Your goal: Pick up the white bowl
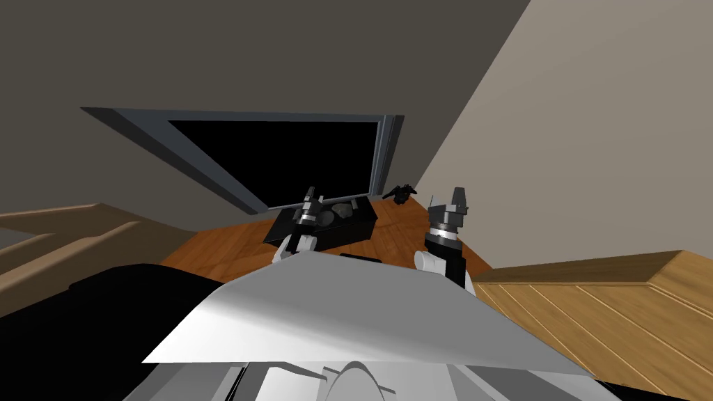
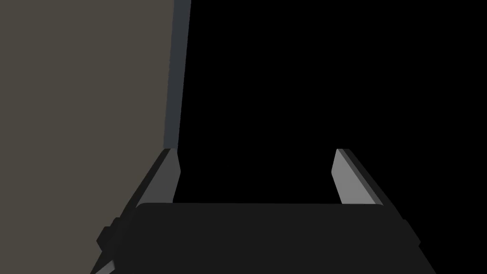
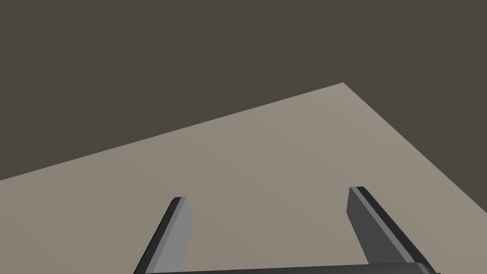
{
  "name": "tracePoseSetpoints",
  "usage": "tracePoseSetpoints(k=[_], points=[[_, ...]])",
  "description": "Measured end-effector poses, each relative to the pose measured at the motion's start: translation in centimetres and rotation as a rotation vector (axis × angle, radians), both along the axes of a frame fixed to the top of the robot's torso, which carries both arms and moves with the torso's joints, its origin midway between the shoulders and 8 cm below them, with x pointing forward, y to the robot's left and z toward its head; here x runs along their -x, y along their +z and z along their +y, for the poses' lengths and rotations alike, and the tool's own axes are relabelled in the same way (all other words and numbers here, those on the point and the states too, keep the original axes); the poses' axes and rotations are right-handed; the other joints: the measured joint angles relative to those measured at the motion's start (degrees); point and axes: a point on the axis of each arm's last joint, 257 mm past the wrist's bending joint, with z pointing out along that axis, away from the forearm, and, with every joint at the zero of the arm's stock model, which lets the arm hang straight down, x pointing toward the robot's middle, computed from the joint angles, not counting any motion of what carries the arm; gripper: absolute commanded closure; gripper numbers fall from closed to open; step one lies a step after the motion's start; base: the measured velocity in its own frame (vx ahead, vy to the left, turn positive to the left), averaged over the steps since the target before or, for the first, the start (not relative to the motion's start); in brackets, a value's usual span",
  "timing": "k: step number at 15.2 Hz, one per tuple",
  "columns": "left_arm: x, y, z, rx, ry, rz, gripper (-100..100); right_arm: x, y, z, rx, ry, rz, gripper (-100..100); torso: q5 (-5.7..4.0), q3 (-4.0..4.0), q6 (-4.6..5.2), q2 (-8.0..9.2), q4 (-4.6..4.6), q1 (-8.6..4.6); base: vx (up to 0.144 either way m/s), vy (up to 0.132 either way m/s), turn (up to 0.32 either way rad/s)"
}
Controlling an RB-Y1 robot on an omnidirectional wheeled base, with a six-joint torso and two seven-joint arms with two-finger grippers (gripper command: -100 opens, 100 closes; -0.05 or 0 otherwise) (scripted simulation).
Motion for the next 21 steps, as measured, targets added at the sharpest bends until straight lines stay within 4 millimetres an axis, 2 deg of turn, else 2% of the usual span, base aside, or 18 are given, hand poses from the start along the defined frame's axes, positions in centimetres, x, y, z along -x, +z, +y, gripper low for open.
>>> tracePoseSetpoints(k=[3, 9, 14, 21], points=[[-1.2, -1.9, 1.0, 0.027, 0.012, 0.069, -100, 0.0, 0.0, 0.0, 0.0, 0.0, 0.0, 0, 0.0, -0.03, 0.0, -0.06, -0.01, 0.0, 0.041, -0.064, 0.069], [-3.5, -7.8, 4.0, 0.099, 0.055, 0.228, -100, 0.0, 0.0, 0.0, 0.0, 0.0, 0.0, 0, 0.0, -0.06, -0.01, -0.11, -0.03, -0.01, 0.045, -0.069, 0.057], [-4.4, -11.6, 5.9, 0.159, 0.091, 0.337, -100, 0.0, 0.0, 0.0, 0.0, 0.0, 0.0, 0, 0.03, -0.03, -0.01, -0.06, -0.01, 0.1, 0.036, -0.042, 0.037], [-4.0, -18.3, 9.2, 0.272, 0.161, 0.513, -100, 0.0, 0.0, 0.0, 0.0, 0.0, 0.0, 0, 0.02, -0.08, 0.0, -0.14, -0.03, 0.09, 0.055, -0.053, 0.031]])
